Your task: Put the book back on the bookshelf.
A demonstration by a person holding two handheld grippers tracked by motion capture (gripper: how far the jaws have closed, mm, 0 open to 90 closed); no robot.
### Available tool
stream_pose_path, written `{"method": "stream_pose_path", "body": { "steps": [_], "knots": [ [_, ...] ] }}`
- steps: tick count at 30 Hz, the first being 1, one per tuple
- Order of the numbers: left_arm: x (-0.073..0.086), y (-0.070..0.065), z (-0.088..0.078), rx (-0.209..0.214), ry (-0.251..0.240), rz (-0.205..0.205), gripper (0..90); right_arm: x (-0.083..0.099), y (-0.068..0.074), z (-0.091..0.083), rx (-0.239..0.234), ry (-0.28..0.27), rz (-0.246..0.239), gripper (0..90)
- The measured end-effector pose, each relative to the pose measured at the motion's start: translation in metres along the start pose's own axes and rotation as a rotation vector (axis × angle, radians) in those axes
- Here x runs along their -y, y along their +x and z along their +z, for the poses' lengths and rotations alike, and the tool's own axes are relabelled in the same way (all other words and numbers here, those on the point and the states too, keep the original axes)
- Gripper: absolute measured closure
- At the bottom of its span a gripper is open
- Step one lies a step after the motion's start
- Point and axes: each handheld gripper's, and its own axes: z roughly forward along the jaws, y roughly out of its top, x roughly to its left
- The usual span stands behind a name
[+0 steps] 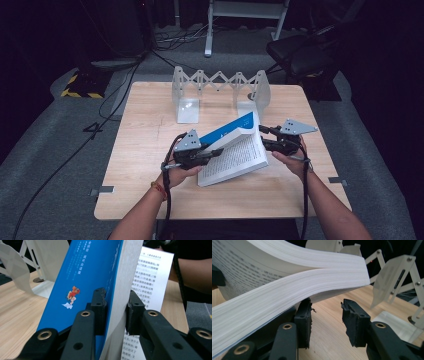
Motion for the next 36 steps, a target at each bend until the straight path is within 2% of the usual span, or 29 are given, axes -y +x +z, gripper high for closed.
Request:
{"method": "stream_pose_path", "body": {
  "steps": [2, 5, 7, 11, 15, 17, 19, 23, 25, 27, 30, 32, 36],
  "knots": [
    [0.002, -0.001, -0.005, -0.003, -0.004, -0.006, 73.5, -0.004, 0.004, -0.001, -0.015, -0.018, 0.001, 59.5],
    [0.006, -0.006, -0.010, -0.013, 0.018, 0.022, 73.6, -0.016, 0.015, 0.000, -0.024, -0.031, -0.032, 59.5],
    [0.009, -0.006, -0.016, -0.022, 0.017, 0.014, 73.2, -0.024, 0.022, 0.002, -0.017, -0.027, -0.052, 59.5],
    [0.012, -0.006, -0.028, -0.047, 0.014, 0.019, 73.1, -0.036, 0.033, 0.007, -0.032, -0.024, -0.104, 59.5],
    [0.017, -0.006, -0.037, -0.060, 0.013, 0.012, 71.8, -0.046, 0.048, 0.015, -0.077, -0.036, -0.122, 59.4],
    [0.021, -0.006, -0.039, -0.047, 0.024, 0.002, 68.5, -0.049, 0.056, 0.020, -0.090, -0.024, -0.141, 58.4],
    [0.025, -0.008, -0.036, -0.034, 0.039, -0.015, 62.4, -0.050, 0.062, 0.026, -0.109, -0.015, -0.140, 57.5],
    [0.027, -0.012, -0.033, -0.057, 0.043, -0.004, 54.7, -0.051, 0.069, 0.032, -0.134, -0.025, -0.129, 57.2],
    [0.029, -0.010, -0.033, -0.040, 0.027, -0.015, 55.8, -0.051, 0.070, 0.033, -0.134, -0.030, -0.131, 57.3],
    [0.028, -0.008, -0.031, -0.023, 0.023, -0.009, 58.8, -0.050, 0.067, 0.031, -0.154, -0.033, -0.132, 57.3],
    [0.026, -0.004, -0.023, 0.008, 0.007, -0.018, 61.0, -0.051, 0.062, 0.028, -0.151, -0.014, -0.165, 57.3],
    [0.025, 0.000, -0.017, 0.026, -0.010, -0.034, 61.4, -0.050, 0.056, 0.027, -0.139, -0.014, -0.150, 57.6],
    [0.022, 0.003, -0.005, 0.053, -0.022, -0.039, 61.5, -0.047, 0.047, 0.021, -0.125, -0.028, -0.124, 59.1]
  ]
}}
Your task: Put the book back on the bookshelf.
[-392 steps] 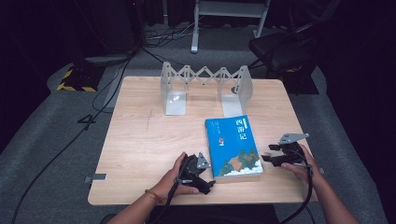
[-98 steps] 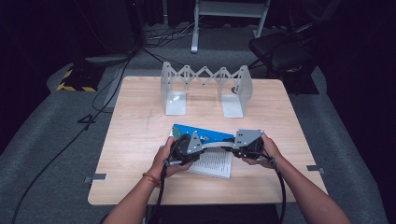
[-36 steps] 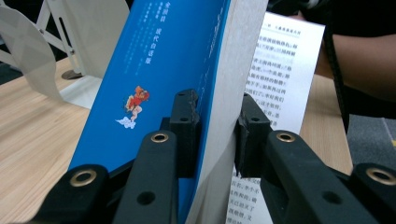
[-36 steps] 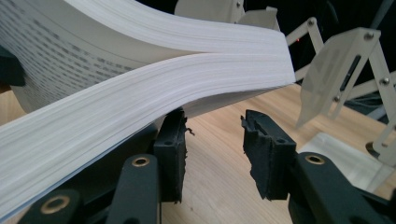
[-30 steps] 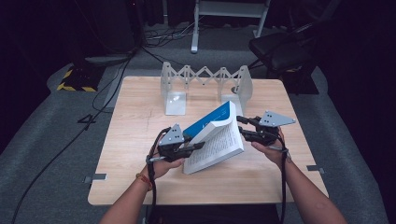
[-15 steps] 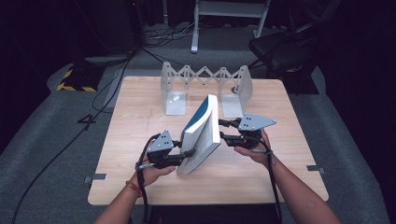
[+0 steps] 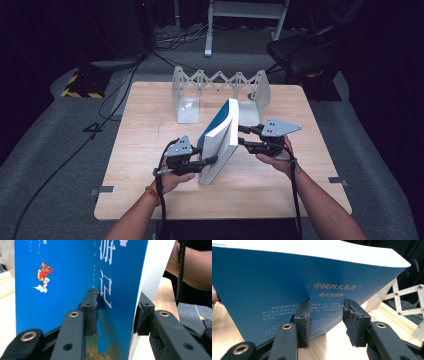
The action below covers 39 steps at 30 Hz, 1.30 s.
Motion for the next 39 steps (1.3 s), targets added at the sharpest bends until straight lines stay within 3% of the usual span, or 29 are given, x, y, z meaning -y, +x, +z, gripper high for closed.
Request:
{"method": "stream_pose_path", "body": {
  "steps": [4, 8, 13, 17, 19, 24, 28, 30, 34, 36, 38, 39],
  "knots": [
    [-0.005, 0.003, 0.015, 0.032, 0.000, 0.000, 61.2, 0.000, -0.003, -0.011, 0.044, 0.023, -0.029, 59.1],
    [-0.009, 0.005, 0.035, 0.073, -0.025, -0.023, 60.2, 0.002, -0.007, -0.025, 0.105, 0.024, -0.025, 59.9],
    [-0.014, 0.001, 0.051, 0.106, -0.028, -0.018, 59.7, 0.008, -0.011, -0.043, 0.122, 0.023, -0.019, 59.8],
    [-0.016, -0.002, 0.053, 0.092, -0.020, -0.015, 58.2, 0.010, -0.011, -0.048, 0.138, 0.026, -0.018, 58.9],
    [-0.018, -0.007, 0.050, 0.059, 0.000, 0.008, 53.7, 0.010, -0.008, -0.052, 0.110, -0.006, 0.004, 54.8],
    [-0.019, -0.017, 0.038, 0.041, 0.038, 0.045, 43.8, 0.008, 0.001, -0.044, 0.100, 0.012, -0.021, 52.0],
    [-0.017, -0.028, 0.033, 0.021, 0.095, 0.083, 28.7, 0.008, 0.011, -0.030, 0.082, 0.040, -0.045, 51.1],
    [-0.015, -0.032, 0.033, 0.009, 0.104, 0.079, 20.9, 0.008, 0.014, -0.027, 0.074, 0.041, -0.048, 51.0],
    [-0.015, -0.044, 0.036, -0.109, 0.113, 0.058, 14.8, 0.007, 0.024, -0.016, 0.058, 0.057, -0.064, 49.2],
    [-0.016, -0.049, 0.042, -0.197, 0.137, 0.046, 13.5, 0.006, 0.028, -0.013, 0.056, 0.060, -0.070, 49.1],
    [-0.017, -0.051, 0.044, -0.219, 0.148, 0.045, 9.9, 0.006, 0.029, -0.011, 0.053, 0.063, -0.076, 48.6],
    [-0.017, -0.054, 0.048, -0.277, 0.142, 0.054, 10.9, 0.006, 0.030, -0.008, 0.059, 0.066, -0.078, 46.7]
  ]
}}
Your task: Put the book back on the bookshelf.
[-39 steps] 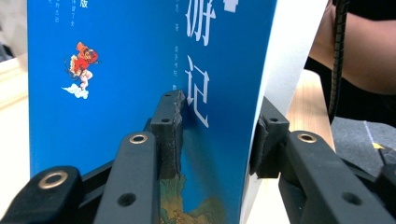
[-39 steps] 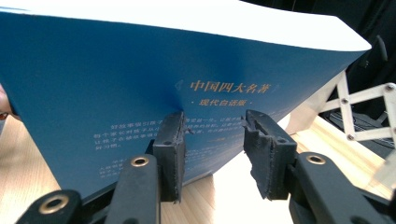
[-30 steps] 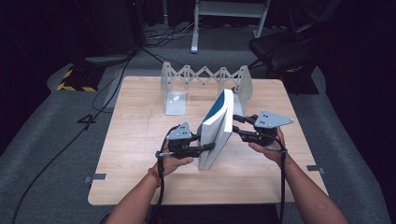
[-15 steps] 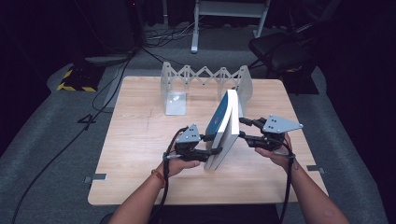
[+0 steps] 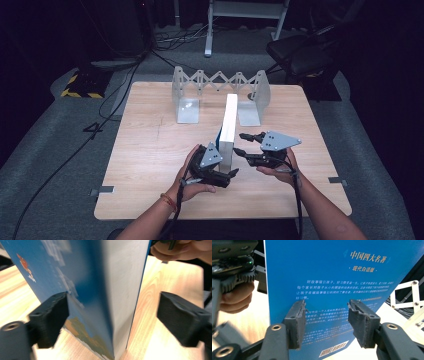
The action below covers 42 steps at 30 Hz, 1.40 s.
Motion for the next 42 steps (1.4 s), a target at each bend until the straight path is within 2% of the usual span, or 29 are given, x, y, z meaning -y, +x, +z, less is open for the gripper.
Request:
{"method": "stream_pose_path", "body": {
  "steps": [3, 4, 5, 6, 7, 8, 13, 15, 16, 18, 19, 20, 21, 22, 23, 24, 26, 28, 31, 33, 34, 36, 39, 42],
  "knots": [
    [-0.001, -0.002, 0.002, -0.027, -0.020, -0.014, 12.7, 0.000, -0.001, 0.001, 0.011, -0.001, 0.013, 45.4],
    [-0.001, -0.005, 0.004, -0.076, -0.047, -0.038, 15.8, 0.001, -0.002, 0.001, 0.016, 0.000, 0.018, 45.0],
    [-0.002, -0.006, 0.004, -0.087, -0.061, -0.049, 16.0, 0.001, -0.002, 0.001, 0.020, -0.001, 0.025, 44.5],
    [-0.001, -0.008, 0.005, -0.115, -0.070, -0.054, 16.7, 0.001, -0.002, 0.001, 0.022, -0.001, 0.027, 44.5],
    [-0.001, -0.008, 0.005, -0.115, -0.070, -0.054, 21.2, 0.001, -0.002, 0.001, 0.024, -0.001, 0.028, 44.3],
    [0.000, -0.011, 0.005, -0.176, -0.092, -0.057, 27.4, 0.001, -0.002, 0.001, 0.028, 0.001, 0.027, 43.8],
    [0.003, -0.008, 0.000, -0.157, -0.104, -0.053, 36.9, 0.002, -0.002, 0.000, 0.061, -0.005, 0.019, 41.5],
    [0.004, -0.006, -0.003, -0.156, -0.099, -0.048, 39.1, 0.004, -0.004, -0.004, 0.092, -0.039, 0.003, 41.0],
    [0.005, -0.002, -0.008, -0.141, -0.096, -0.056, 43.6, 0.008, -0.010, -0.009, 0.111, -0.047, 0.006, 39.4],
    [0.007, 0.001, -0.010, -0.133, -0.093, -0.061, 49.6, 0.010, -0.014, -0.010, 0.115, -0.046, 0.017, 38.7],
    [0.008, 0.005, -0.014, -0.127, -0.090, -0.067, 49.6, 0.013, -0.019, -0.013, 0.116, -0.045, 0.037, 38.6],
    [0.011, 0.015, -0.020, -0.100, -0.090, -0.095, 57.1, 0.020, -0.029, -0.018, 0.120, -0.044, 0.068, 38.0],
    [0.011, 0.015, -0.020, -0.100, -0.090, -0.095, 58.3, 0.020, -0.029, -0.018, 0.120, -0.044, 0.068, 38.0],
    [0.013, 0.021, -0.023, -0.058, -0.092, -0.095, 58.3, 0.023, -0.033, -0.021, 0.109, -0.046, 0.082, 37.8],
    [0.014, 0.023, -0.025, -0.035, -0.094, -0.085, 58.7, 0.027, -0.038, -0.024, 0.107, -0.039, 0.088, 37.0],
    [0.015, 0.027, -0.029, 0.011, -0.092, -0.072, 58.8, 0.033, -0.045, -0.028, 0.113, -0.025, 0.088, 36.6],
    [0.019, 0.035, -0.035, 0.075, -0.093, -0.068, 59.3, 0.037, -0.050, -0.032, 0.099, -0.034, 0.114, 36.6],
    [0.023, 0.040, -0.043, 0.123, -0.087, -0.046, 59.4, 0.040, -0.053, -0.033, 0.065, -0.033, 0.133, 36.6],
    [0.028, 0.046, -0.055, 0.177, -0.078, -0.024, 59.4, 0.043, -0.053, -0.029, 0.001, -0.029, 0.125, 36.3],
    [0.030, 0.049, -0.061, 0.195, -0.069, -0.013, 59.4, 0.042, -0.050, -0.022, -0.039, -0.026, 0.112, 36.3],
    [0.030, 0.049, -0.061, 0.195, -0.069, -0.013, 59.4, 0.042, -0.050, -0.022, -0.039, -0.026, 0.112, 36.3],
    [0.031, 0.053, -0.065, 0.208, -0.061, 0.004, 59.3, 0.040, -0.045, -0.014, -0.096, -0.011, 0.090, 36.2],
    [0.033, 0.059, -0.066, 0.232, -0.064, 0.018, 59.0, 0.039, -0.038, -0.002, -0.154, 0.008, 0.069, 35.9],
    [0.033, 0.062, -0.066, 0.236, -0.061, 0.028, 58.6, 0.037, -0.037, 0.008, -0.174, 0.015, 0.061, 34.5]
  ]
}}
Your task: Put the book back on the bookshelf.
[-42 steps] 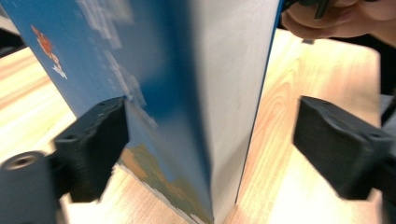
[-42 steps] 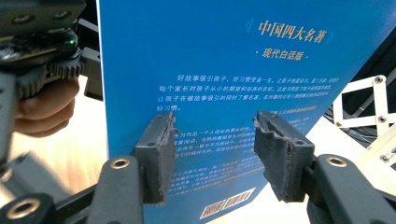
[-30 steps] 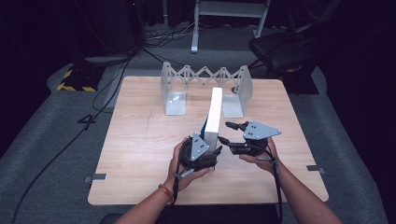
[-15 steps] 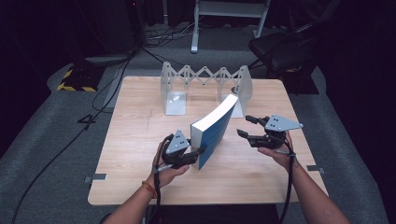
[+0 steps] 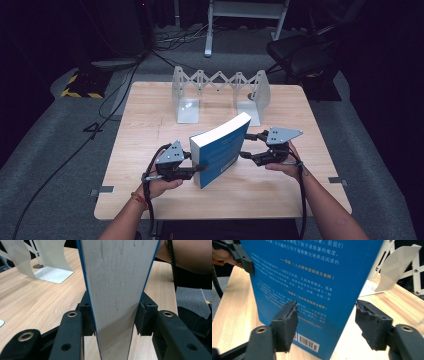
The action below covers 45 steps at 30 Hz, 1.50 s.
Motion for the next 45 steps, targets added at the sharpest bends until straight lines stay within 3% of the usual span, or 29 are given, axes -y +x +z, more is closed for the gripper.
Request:
{"method": "stream_pose_path", "body": {
  "steps": [5, 9, 11, 15, 20, 24, 28, 34, 37, 45],
  "knots": [
    [0.000, -0.001, 0.000, 0.014, -0.003, 0.014, 58.5, -0.001, -0.013, 0.010, -0.047, -0.022, 0.047, 35.1],
    [0.002, -0.001, 0.000, 0.015, -0.009, 0.008, 58.3, 0.000, -0.022, 0.015, -0.097, -0.018, 0.080, 30.1],
    [0.002, -0.002, 0.000, 0.008, -0.006, 0.018, 58.2, 0.000, -0.023, 0.017, -0.124, -0.025, 0.080, 33.3],
    [0.007, -0.011, 0.000, -0.062, 0.032, 0.056, 55.3, -0.001, -0.021, 0.021, -0.125, -0.004, 0.063, 32.4],
    [0.016, -0.020, 0.000, -0.150, 0.041, 0.040, 51.3, -0.002, -0.025, 0.019, -0.140, 0.007, 0.056, 36.6],
    [0.017, -0.023, -0.001, -0.212, 0.063, 0.042, 48.3, 0.000, -0.024, 0.010, -0.148, 0.015, 0.048, 45.8],
    [0.023, -0.017, -0.008, -0.192, 0.047, 0.000, 50.2, 0.004, -0.017, -0.001, -0.167, 0.011, 0.032, 53.0],
    [0.021, -0.006, -0.011, -0.166, 0.054, -0.002, 49.3, 0.006, 0.003, -0.019, -0.198, 0.024, -0.006, 59.1],
    [0.020, -0.001, -0.011, -0.136, 0.060, 0.000, 48.6, 0.007, 0.011, -0.025, -0.252, 0.025, -0.017, 60.5],
    [0.018, 0.002, -0.008, -0.142, 0.067, 0.025, 47.6, 0.002, 0.019, -0.008, -0.277, 0.006, -0.020, 57.2]
  ]
}}
